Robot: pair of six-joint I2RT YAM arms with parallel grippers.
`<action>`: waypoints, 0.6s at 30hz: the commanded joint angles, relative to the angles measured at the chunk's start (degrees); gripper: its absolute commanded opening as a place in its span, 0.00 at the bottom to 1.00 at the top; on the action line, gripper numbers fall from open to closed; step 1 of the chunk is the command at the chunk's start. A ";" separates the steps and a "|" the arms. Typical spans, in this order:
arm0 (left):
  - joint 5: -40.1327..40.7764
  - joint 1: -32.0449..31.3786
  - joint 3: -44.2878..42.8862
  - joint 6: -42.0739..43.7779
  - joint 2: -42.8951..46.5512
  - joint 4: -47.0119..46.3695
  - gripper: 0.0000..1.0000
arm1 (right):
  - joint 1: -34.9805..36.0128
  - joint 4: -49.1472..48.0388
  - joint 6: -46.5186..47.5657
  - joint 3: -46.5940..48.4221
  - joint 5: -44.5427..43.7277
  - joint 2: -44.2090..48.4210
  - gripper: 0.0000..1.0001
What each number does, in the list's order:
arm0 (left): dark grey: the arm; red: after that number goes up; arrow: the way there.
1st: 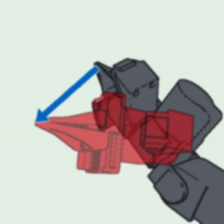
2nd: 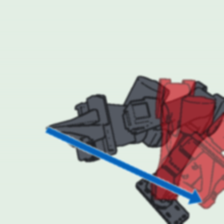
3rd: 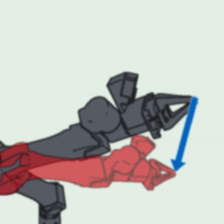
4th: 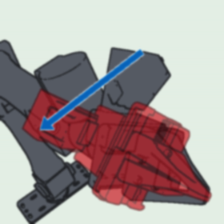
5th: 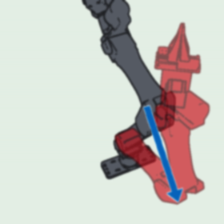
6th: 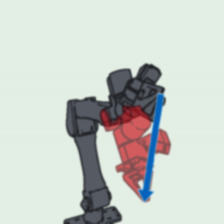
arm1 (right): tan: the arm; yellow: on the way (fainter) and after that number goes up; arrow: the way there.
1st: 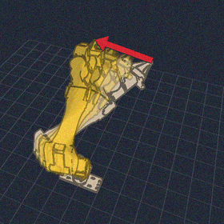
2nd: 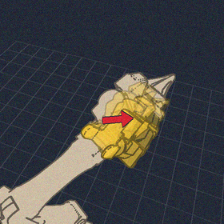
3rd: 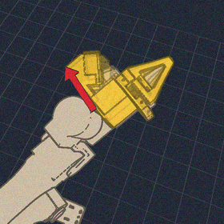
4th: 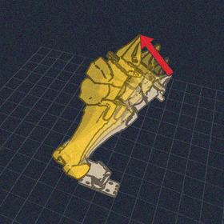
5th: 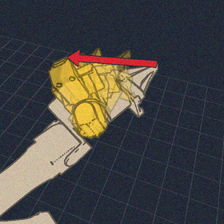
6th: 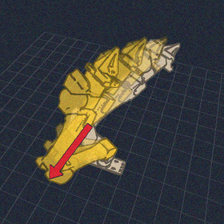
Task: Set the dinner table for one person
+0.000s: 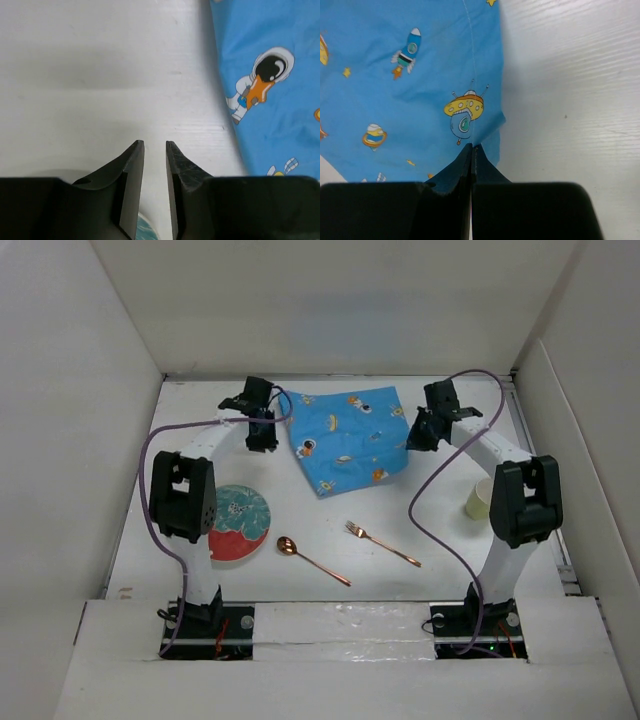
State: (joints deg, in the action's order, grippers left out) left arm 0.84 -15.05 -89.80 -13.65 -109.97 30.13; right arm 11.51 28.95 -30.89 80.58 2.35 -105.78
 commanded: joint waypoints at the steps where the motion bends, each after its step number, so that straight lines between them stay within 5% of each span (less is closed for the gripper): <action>1: -0.49 -3.75 1.89 -0.76 5.47 -2.18 0.22 | 0.09 -4.60 0.04 2.22 -4.19 5.66 0.00; 4: -4.00 -3.76 5.76 -4.10 5.21 -6.21 0.53 | 0.09 -7.85 -0.13 3.00 -4.37 8.29 0.00; 7: -6.27 -1.74 7.01 -7.69 3.37 -12.01 0.70 | 0.70 -7.42 0.57 5.46 -4.46 8.92 0.00; 18: -20.52 -1.04 -8.72 -15.35 -16.05 -19.67 0.74 | 5.98 -4.70 3.21 10.04 -3.14 11.38 0.00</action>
State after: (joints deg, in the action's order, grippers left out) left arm -13.10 -15.62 -94.56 -25.39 -122.93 13.34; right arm 16.29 25.21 -29.32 88.03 -1.08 -96.92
